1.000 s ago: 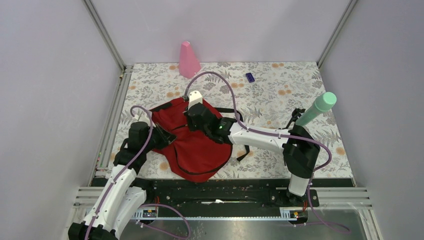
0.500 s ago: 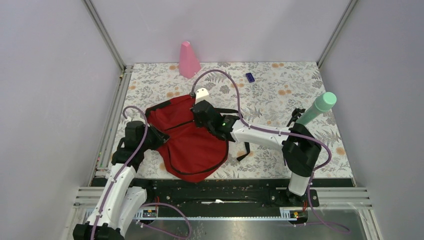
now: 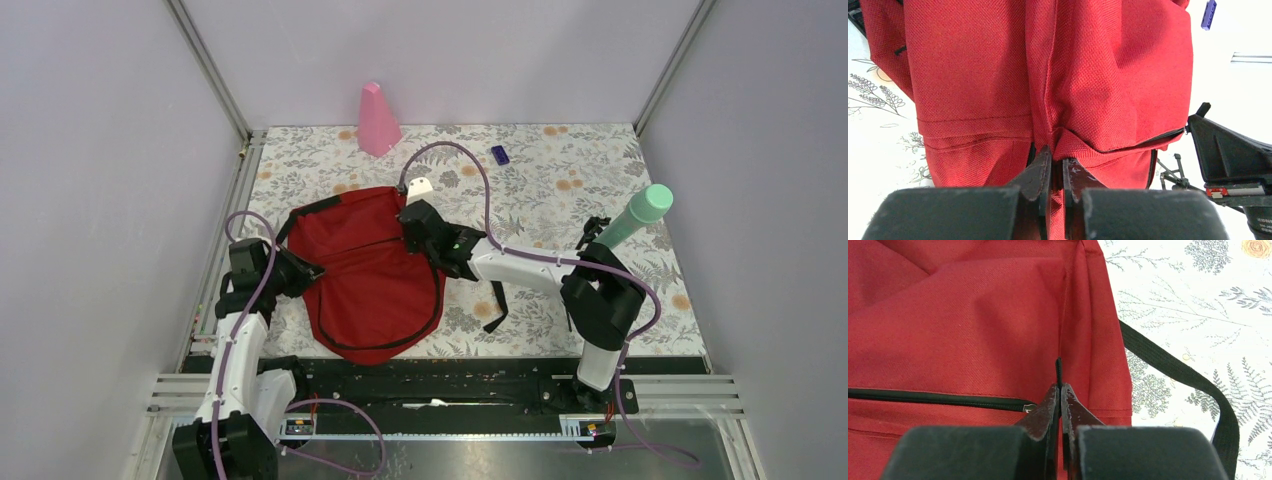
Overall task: Pack the student bag
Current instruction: Zip the student bag at the center of the board.
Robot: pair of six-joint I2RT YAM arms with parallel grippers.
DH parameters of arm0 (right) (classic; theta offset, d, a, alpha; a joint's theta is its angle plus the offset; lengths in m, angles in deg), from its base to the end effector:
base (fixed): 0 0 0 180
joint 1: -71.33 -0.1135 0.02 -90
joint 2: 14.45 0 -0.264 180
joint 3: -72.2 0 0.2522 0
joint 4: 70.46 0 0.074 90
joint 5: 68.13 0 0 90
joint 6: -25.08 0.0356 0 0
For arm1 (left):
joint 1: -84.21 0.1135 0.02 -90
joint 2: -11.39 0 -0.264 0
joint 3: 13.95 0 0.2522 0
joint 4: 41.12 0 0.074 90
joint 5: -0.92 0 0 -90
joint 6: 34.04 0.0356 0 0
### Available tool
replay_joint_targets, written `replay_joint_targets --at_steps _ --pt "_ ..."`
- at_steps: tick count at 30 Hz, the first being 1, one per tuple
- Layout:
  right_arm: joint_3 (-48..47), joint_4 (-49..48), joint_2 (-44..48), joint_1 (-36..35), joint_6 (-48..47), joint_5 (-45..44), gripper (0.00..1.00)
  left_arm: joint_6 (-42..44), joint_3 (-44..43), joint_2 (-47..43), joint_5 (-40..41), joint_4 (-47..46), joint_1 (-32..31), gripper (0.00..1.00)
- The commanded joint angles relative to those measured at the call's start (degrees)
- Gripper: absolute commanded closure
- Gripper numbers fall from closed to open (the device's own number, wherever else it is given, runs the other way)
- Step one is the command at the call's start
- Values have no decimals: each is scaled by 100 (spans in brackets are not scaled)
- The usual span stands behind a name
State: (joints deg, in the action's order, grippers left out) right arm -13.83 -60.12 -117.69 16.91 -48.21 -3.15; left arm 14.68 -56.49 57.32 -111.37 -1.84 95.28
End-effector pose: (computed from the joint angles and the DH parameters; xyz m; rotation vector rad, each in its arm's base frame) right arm 0.2540 0.3292 0.2467 -0.3922 1.9816 0.3446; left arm 0.1663 0.0188 0.2158 -0.8530 2.1945 -0.7140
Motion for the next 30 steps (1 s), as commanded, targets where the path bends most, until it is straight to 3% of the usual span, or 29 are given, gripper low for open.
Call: replay_joint_targets --at_steps 1,15,16,17,18,20,21,22,26,30 --pt "254 60 286 240 -100 -758 100 234 -251 141 396 -557 299 100" --pt "368 55 243 352 -197 -584 100 639 -533 232 687 -392 585 100" --pt "314 79 269 352 -280 -496 98 716 -570 232 697 -344 583 100" --pt "234 133 283 352 -386 -359 90 838 -635 243 701 -275 580 99" --pt "126 253 304 354 -533 -194 74 978 -718 263 706 -167 578 87" --pt "-173 690 347 352 -720 28 38 1244 -893 284 743 35 580 45" --pt "-289 834 381 352 -773 86 25 1339 -972 274 826 135 580 29" --pt "-382 946 436 352 -836 165 17 1437 -1045 242 935 204 580 21" --pt "-696 1356 714 352 -1056 264 1 1898 -1330 159 1299 432 563 10" --pt "-1084 1941 872 457 -1176 444 0 2114 -1705 144 1671 486 380 5"
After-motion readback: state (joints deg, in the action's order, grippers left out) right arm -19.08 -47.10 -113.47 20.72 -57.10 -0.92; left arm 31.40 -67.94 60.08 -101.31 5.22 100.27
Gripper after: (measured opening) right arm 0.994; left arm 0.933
